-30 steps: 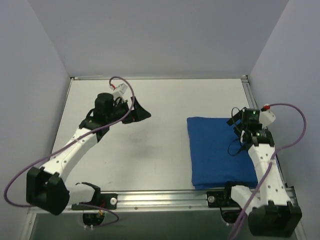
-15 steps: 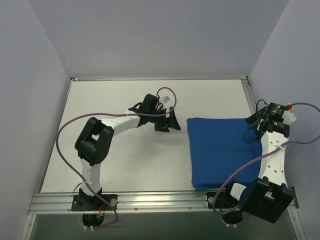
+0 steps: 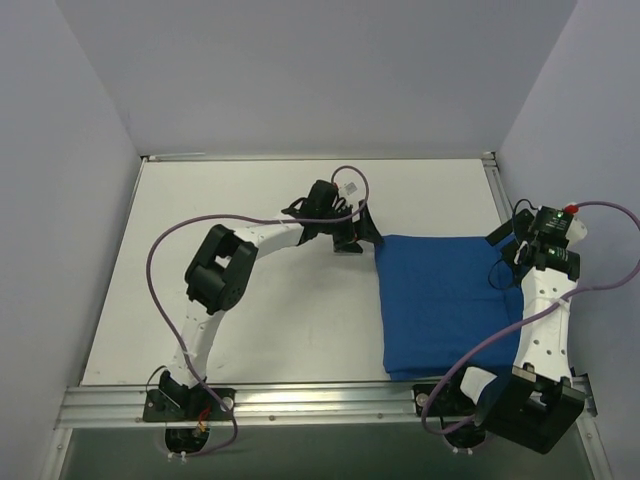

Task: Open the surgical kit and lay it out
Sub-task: Move the surgical kit at the center of the board.

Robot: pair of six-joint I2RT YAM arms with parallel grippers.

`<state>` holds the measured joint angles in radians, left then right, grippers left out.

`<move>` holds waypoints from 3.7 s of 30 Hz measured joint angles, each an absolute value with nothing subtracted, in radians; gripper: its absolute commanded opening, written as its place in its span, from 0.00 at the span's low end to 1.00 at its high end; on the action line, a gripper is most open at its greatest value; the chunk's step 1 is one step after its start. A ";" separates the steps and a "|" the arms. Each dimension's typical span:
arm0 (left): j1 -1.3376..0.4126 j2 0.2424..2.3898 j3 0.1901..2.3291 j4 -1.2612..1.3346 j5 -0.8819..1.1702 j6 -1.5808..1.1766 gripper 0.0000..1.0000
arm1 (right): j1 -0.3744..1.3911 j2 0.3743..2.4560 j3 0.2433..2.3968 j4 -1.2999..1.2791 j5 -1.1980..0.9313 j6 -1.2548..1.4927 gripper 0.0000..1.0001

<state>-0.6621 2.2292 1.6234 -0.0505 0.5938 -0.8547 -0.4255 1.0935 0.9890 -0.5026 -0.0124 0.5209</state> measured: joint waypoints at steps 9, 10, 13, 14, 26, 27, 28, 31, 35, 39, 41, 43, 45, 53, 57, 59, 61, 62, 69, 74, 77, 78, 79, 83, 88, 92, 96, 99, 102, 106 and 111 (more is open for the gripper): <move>-0.707 2.366 1.790 -0.089 0.586 -0.910 0.90 | -0.426 1.088 0.989 -0.496 -0.035 0.517 0.98; -0.709 2.377 1.805 -0.102 0.586 -0.910 0.83 | -0.426 1.088 0.989 -0.496 -0.035 0.517 0.98; -0.714 2.400 1.838 -0.111 0.595 -0.922 0.55 | -0.426 1.084 0.988 -0.490 -0.037 0.517 0.98; -0.713 2.403 1.845 -0.110 0.602 -0.931 0.46 | -0.426 1.084 0.987 -0.488 -0.039 0.517 0.98; -0.675 2.367 1.707 0.073 0.678 -1.017 0.02 | -0.407 1.090 0.947 -0.474 -0.080 0.499 0.97; -0.662 2.344 1.665 0.091 0.680 -1.020 0.02 | -0.397 1.095 0.947 -0.472 -0.081 0.499 0.97; -0.643 2.316 1.614 0.111 0.680 -1.021 0.02 | -0.380 1.103 0.947 -0.471 -0.080 0.500 0.97; -0.577 2.231 1.459 0.176 0.679 -1.029 0.02 | -0.294 1.134 0.948 -0.461 -0.067 0.511 0.97; -0.419 2.066 1.172 0.294 0.682 -1.060 0.02 | -0.150 1.193 0.970 -0.442 -0.056 0.537 0.97; -0.242 1.909 0.910 0.411 0.659 -1.093 0.02 | -0.032 1.274 1.001 -0.406 -0.043 0.564 0.97; -0.183 1.834 0.789 0.478 0.631 -1.113 0.03 | 0.040 1.316 1.015 -0.388 -0.035 0.577 0.96; -0.163 1.766 0.699 0.512 0.594 -1.129 0.05 | 0.113 1.340 1.018 -0.368 -0.031 0.583 0.97; -0.167 1.705 0.621 0.549 0.551 -1.147 0.08 | 0.173 1.343 1.017 -0.351 -0.044 0.586 1.00; -0.260 1.349 0.390 0.452 0.366 -1.167 0.14 | 0.197 1.216 0.876 -0.271 -0.147 0.568 1.00; -0.365 1.126 0.342 0.285 0.248 -1.148 0.18 | 0.193 1.159 0.840 -0.278 -0.140 0.567 1.00; -0.414 1.037 0.322 0.219 0.208 -1.143 0.23 | 0.187 1.150 0.828 -0.274 -0.138 0.567 1.00; -0.446 0.980 0.299 0.176 0.183 -1.144 0.48 | 0.180 1.154 0.814 -0.271 -0.138 0.562 1.00; -0.456 0.963 0.287 0.156 0.178 -1.141 0.60 | 0.176 1.157 0.808 -0.271 -0.139 0.559 1.00; -0.486 0.859 0.278 0.050 0.178 -1.140 0.97 | 0.163 1.192 0.770 -0.261 -0.155 0.543 1.00; -0.486 0.747 0.309 -0.097 0.147 -1.095 0.96 | 0.136 1.212 0.742 -0.226 -0.194 0.522 1.00; -0.488 0.717 0.402 -0.204 0.097 -1.032 0.97 | 0.130 1.250 0.717 -0.192 -0.211 0.521 0.99; -0.488 0.722 0.465 -0.238 0.077 -0.999 0.98 | 0.130 1.266 0.709 -0.178 -0.218 0.522 0.99; -0.488 0.733 0.493 -0.242 0.071 -0.984 0.98 | 0.127 1.282 0.701 -0.164 -0.226 0.522 0.98; -0.488 0.874 0.681 -0.243 0.058 -0.890 0.95 | 0.126 1.361 0.688 -0.074 -0.284 0.533 0.91; -0.488 1.146 0.801 -0.218 0.132 -0.797 0.71 | 0.160 1.463 0.699 0.023 -0.331 0.558 0.85; -0.476 1.414 0.907 -0.229 0.196 -0.723 0.64 | 0.192 1.555 0.760 0.038 -0.333 0.565 0.77; -0.429 1.562 0.938 -0.228 0.242 -0.695 0.59 | 0.222 1.658 0.862 0.048 -0.334 0.560 0.70; -0.403 1.628 0.983 -0.233 0.293 -0.686 0.57 | 0.238 1.746 0.956 0.047 -0.332 0.545 0.65; -0.384 1.710 1.054 -0.232 0.318 -0.670 0.47 | 0.238 1.845 1.077 0.046 -0.333 0.533 0.64; -0.328 1.795 1.118 -0.196 0.391 -0.678 0.47 | 0.237 1.974 1.245 0.041 -0.333 0.514 0.63; -0.276 1.907 1.253 -0.196 0.421 -0.681 0.47 | 0.236 2.150 1.501 0.018 -0.343 0.482 0.63</move>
